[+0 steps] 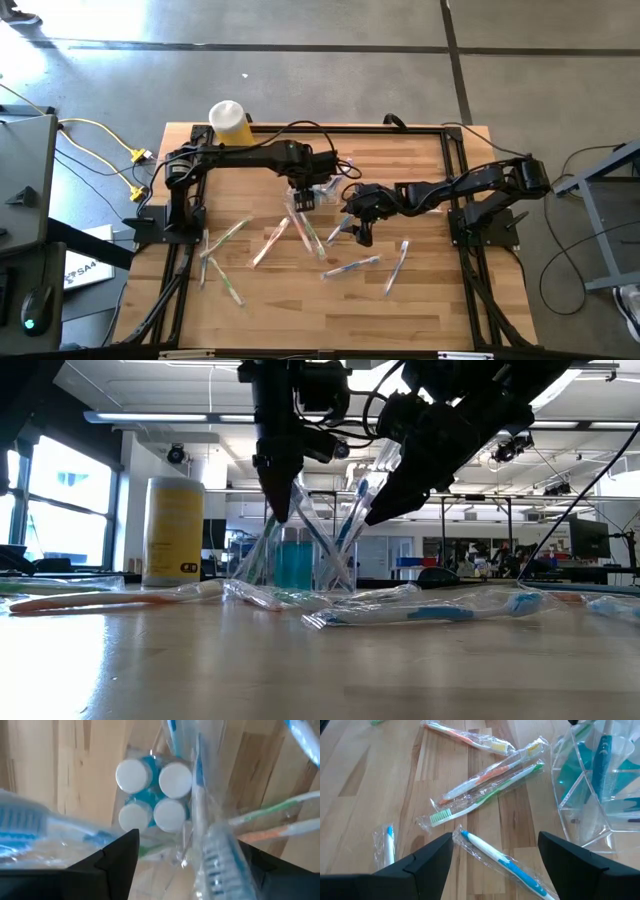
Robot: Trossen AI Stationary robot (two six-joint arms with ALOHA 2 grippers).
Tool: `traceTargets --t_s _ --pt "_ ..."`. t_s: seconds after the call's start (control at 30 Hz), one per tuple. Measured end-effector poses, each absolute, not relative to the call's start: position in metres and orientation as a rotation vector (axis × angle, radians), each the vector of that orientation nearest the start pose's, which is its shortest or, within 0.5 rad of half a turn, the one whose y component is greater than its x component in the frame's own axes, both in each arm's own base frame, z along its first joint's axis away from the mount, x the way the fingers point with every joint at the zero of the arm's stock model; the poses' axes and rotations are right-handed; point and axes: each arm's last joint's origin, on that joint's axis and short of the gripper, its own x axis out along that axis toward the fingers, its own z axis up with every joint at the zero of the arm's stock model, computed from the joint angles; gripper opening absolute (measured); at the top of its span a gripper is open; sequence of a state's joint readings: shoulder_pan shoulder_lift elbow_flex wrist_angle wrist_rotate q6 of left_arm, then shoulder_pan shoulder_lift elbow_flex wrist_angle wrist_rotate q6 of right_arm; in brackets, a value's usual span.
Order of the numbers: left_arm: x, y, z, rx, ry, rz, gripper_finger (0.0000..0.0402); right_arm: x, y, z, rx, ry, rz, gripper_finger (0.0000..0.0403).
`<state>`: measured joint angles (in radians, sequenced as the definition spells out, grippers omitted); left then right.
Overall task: Pick & Place toothbrushing station
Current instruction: Put the orange toothbrush into the transparent organizer
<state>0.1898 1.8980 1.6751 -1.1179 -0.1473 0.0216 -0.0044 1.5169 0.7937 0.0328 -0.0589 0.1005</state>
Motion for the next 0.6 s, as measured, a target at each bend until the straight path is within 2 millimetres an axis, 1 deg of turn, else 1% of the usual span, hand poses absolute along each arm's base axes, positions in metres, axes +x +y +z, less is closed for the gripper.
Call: traceTargets --t_s 0.1,0.27,0.37,0.47,0.53,0.6 --pt "0.371 0.075 0.270 -0.016 1.356 0.274 0.0244 0.304 0.000 0.188 0.118 0.694 0.018 0.0285" --pt "0.369 0.071 0.292 -0.029 1.358 0.286 0.0245 0.304 0.000 0.188 0.102 0.694 0.024 0.0285" --pt "0.368 0.062 0.312 -0.022 1.346 0.292 0.0245 0.304 0.003 0.188 0.100 0.694 0.050 0.0285" --pt "0.363 0.050 0.327 -0.009 1.371 0.276 0.0246 0.303 0.008 0.190 0.093 0.691 0.095 0.0285" --pt "0.359 0.040 0.331 -0.016 1.411 0.275 0.0246 0.303 0.013 0.190 0.079 0.690 0.120 0.0285" --pt "0.353 0.031 0.331 -0.023 1.470 0.279 0.0246 0.302 0.017 0.190 0.067 0.695 0.129 0.0285"
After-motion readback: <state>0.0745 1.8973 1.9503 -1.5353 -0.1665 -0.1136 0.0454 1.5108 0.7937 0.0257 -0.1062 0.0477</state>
